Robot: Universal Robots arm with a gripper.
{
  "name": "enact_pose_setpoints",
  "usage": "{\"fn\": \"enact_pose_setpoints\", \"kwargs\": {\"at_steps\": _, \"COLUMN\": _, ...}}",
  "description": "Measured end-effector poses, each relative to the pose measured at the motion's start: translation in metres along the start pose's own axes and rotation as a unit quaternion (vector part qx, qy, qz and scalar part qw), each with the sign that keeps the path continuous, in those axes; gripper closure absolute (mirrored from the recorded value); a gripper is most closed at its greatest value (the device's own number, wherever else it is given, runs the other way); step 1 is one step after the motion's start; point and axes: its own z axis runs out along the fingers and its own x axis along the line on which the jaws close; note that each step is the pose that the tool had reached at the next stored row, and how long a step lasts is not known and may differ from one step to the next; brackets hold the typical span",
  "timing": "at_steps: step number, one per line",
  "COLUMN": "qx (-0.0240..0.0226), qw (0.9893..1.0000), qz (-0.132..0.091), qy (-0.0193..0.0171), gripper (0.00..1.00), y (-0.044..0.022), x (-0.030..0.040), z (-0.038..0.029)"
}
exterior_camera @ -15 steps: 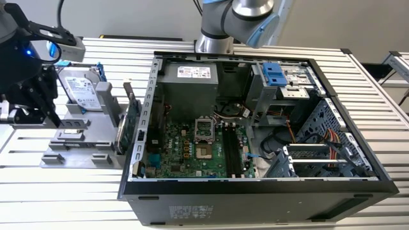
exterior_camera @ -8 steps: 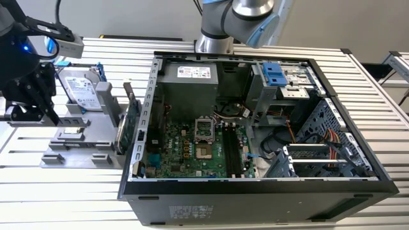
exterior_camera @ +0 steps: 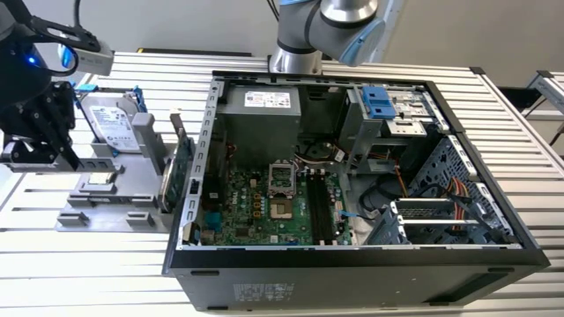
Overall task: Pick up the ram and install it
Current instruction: 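Pick up the ram and move it above insertion slot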
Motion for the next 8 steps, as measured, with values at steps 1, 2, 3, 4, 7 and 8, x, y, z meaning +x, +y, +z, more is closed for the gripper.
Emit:
{"fn": "enact_pose_setpoints", "kwargs": {"at_steps": 1, "qx": 0.0000, "qw": 1.0000, "qz": 0.000, "qy": 0.0000, "gripper": 1.00, "y": 0.0000, "x": 0.0000, "z": -0.0009}}
{"fn": "enact_pose_setpoints", "kwargs": {"at_steps": 2, "qx": 0.0000, "qw": 1.0000, "qz": 0.000, "qy": 0.0000, "gripper": 1.00, "y": 0.0000, "x": 0.0000, "z": -0.0019}}
{"fn": "enact_pose_setpoints", "kwargs": {"at_steps": 3, "qx": 0.0000, "qw": 1.0000, "qz": 0.000, "qy": 0.0000, "gripper": 1.00, "y": 0.0000, "x": 0.0000, "z": -0.0030}}
{"fn": "enact_pose_setpoints", "kwargs": {"at_steps": 4, "qx": 0.0000, "qw": 1.0000, "qz": 0.000, "qy": 0.0000, "gripper": 1.00, "y": 0.0000, "x": 0.0000, "z": -0.0040}}
{"fn": "enact_pose_setpoints", "kwargs": {"at_steps": 7, "qx": 0.0000, "qw": 1.0000, "qz": 0.000, "qy": 0.0000, "gripper": 1.00, "y": 0.0000, "x": 0.0000, "z": -0.0072}}
{"fn": "enact_pose_setpoints", "kwargs": {"at_steps": 8, "qx": 0.0000, "qw": 1.0000, "qz": 0.000, "qy": 0.0000, "gripper": 1.00, "y": 0.0001, "x": -0.0001, "z": -0.0084}}
